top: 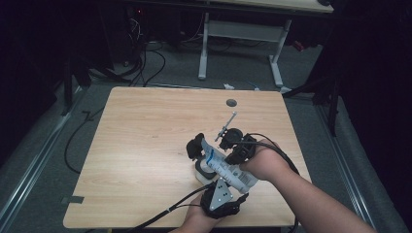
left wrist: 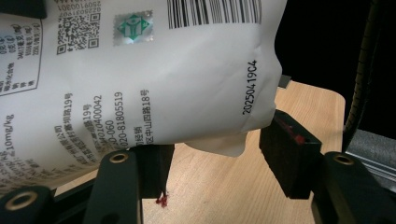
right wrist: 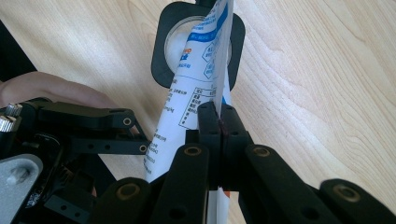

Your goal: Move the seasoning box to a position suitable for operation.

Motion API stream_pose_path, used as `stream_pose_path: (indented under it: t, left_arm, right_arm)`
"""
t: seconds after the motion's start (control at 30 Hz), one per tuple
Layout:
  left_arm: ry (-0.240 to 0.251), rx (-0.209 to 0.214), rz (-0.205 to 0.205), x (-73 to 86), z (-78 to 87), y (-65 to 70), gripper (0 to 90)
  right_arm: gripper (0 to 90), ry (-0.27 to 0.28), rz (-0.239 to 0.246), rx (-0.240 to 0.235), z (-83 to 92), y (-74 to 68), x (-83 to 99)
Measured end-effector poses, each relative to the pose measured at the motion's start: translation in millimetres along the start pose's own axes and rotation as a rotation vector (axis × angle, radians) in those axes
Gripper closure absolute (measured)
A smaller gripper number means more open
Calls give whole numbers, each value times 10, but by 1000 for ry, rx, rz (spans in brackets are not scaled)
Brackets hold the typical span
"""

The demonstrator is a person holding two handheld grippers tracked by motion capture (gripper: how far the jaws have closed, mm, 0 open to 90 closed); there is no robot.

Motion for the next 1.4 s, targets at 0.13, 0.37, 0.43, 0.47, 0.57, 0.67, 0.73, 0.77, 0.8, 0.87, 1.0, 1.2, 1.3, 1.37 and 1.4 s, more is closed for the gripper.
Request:
stream_pose_path:
  t: [0.13,0.37,0.43,0.47,0.57,0.67,0.73,0.77,0.8,0.87,1.0,1.2,1.3,1.37,1.4]
  left_arm:
    - [2,0,-1,-11,1,-1,464]
    - [5,-2,-3,-28,1,3,464]
    - [7,-2,-1,-31,2,2,466]
    - [7,-2,0,-31,2,2,466]
    - [7,-3,-1,-30,4,4,466]
    - [7,-4,-2,-29,7,0,466]
    - [8,-3,-2,-32,9,-1,466]
    - [9,-3,-1,-33,9,0,467]
    - [10,-2,-1,-34,10,0,466]
    - [12,-1,0,-39,11,0,467]
    - [14,-2,-1,-41,9,1,467]
    - [15,-1,-3,-42,6,2,468]
    - [17,-3,-1,-39,0,-2,469]
    - [15,-4,-4,-35,0,-1,469]
    - [14,-6,-4,-34,0,-1,469]
  right_arm:
    - [900,-2,-1,2,12,5,3]
    - [900,1,3,5,24,12,0]
    - [900,3,0,1,30,15,-1]
    - [900,5,0,1,29,16,-4]
    - [900,4,4,4,24,13,-9]
    - [900,7,3,0,23,8,-15]
    - [900,5,0,2,24,6,-18]
    - [900,4,2,3,26,4,-19]
    - [900,2,4,5,27,5,-21]
    - [900,1,6,8,34,8,-23]
    - [900,3,8,8,38,3,-26]
    - [900,1,7,6,42,0,-26]
    - [900,-1,6,6,37,-1,-31]
    - [900,-2,8,8,31,0,-34]
    - [900,-3,9,7,28,0,-35]
Point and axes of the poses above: each handheld gripper's, and its own axes: z roughly backward along the jaws, x roughly out of its underside, y roughly to its right, the point moved 6 cm from there along -z, roughly forward along the jaws, and after that the axes turned 3 degrees about -y, right-handed, at the moved point
